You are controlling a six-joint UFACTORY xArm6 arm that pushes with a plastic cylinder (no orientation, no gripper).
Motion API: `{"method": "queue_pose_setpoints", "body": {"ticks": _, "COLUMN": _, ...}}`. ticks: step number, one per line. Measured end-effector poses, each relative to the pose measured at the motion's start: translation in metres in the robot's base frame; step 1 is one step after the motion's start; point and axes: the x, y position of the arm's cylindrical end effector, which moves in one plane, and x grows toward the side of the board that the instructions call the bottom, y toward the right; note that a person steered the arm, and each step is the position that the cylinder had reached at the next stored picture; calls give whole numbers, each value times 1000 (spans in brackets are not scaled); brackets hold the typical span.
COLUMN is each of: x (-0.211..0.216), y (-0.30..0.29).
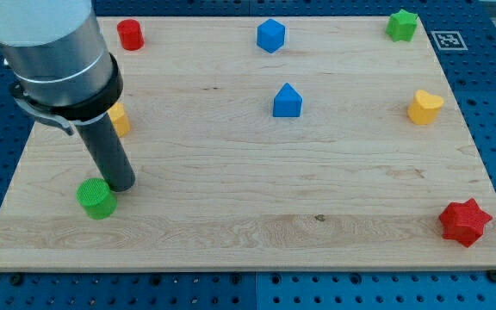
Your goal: Slide the green circle to the bottom left
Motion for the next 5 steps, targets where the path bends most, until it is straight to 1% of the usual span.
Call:
{"method": "queue_pose_setpoints", "body": {"ticks": 1, "x": 1, "y": -1}}
{"method": "queue_pose_setpoints", "body": {"ticks": 2, "x": 24, "y": -1}}
{"method": "queue_pose_setpoints", "body": {"ticks": 5, "x": 37, "y": -9}}
